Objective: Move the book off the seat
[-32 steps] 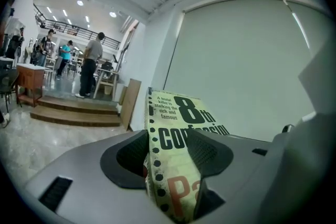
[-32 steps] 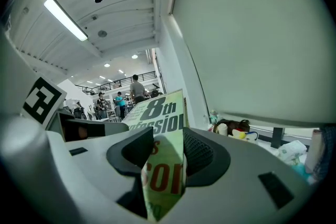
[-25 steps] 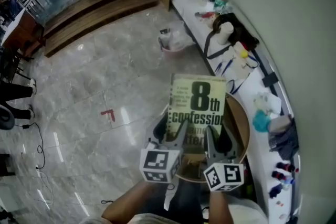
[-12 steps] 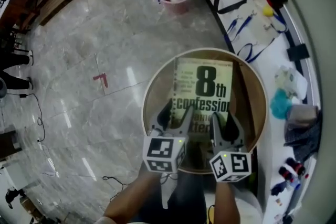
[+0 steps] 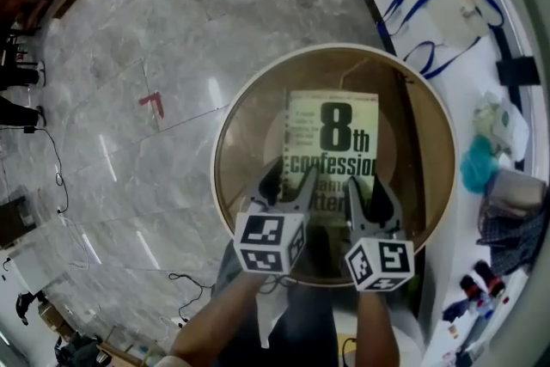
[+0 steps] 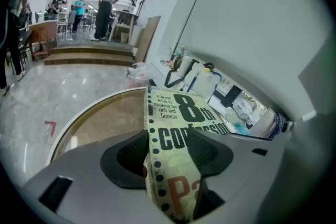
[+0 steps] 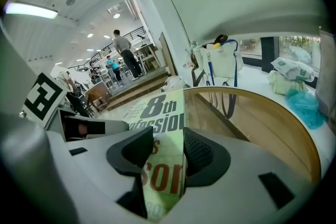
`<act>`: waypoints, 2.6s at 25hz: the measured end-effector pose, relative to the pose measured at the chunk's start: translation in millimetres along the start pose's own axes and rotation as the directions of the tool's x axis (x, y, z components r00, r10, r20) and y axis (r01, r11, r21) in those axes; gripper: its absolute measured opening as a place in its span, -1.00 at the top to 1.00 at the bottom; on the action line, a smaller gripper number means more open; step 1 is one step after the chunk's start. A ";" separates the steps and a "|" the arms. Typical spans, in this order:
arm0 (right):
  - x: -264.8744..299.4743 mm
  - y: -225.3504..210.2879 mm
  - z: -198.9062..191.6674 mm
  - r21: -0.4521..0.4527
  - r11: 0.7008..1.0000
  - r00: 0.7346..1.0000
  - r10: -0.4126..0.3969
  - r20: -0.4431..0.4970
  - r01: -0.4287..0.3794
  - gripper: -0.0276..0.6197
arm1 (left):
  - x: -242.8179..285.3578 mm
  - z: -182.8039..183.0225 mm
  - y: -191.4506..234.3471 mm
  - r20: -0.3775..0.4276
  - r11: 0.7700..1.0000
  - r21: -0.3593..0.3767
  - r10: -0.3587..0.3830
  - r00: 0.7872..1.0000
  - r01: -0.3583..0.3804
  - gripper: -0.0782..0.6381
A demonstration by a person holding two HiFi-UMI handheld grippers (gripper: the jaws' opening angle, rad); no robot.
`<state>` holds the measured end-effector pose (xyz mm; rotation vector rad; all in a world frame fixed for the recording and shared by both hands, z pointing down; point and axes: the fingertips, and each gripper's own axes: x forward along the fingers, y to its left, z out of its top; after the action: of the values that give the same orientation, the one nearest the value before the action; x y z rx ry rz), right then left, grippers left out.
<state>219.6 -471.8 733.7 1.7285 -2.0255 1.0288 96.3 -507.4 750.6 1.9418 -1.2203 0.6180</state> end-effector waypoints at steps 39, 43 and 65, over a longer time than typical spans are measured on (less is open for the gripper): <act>-16.1 29.2 58.3 -0.116 0.992 0.997 -0.050 0.050 0.056 0.35 | -38.7 51.8 1.6 0.086 0.995 0.095 0.015 0.996 -0.023 0.10; -39.2 60.8 120.1 -0.168 0.985 0.991 -0.010 0.135 0.032 0.35 | -84.5 102.9 -8.5 0.169 0.990 0.137 0.014 0.986 -0.038 0.16; -230.9 308.6 395.6 -0.372 0.926 0.789 0.276 0.549 -0.065 0.90 | -413.6 374.5 -55.3 0.702 0.931 0.269 -0.014 0.712 -0.247 0.77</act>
<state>73.7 -558.6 208.1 1.8433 -2.5830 0.1242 -27.8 -566.9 207.1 2.5344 -1.8043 0.1340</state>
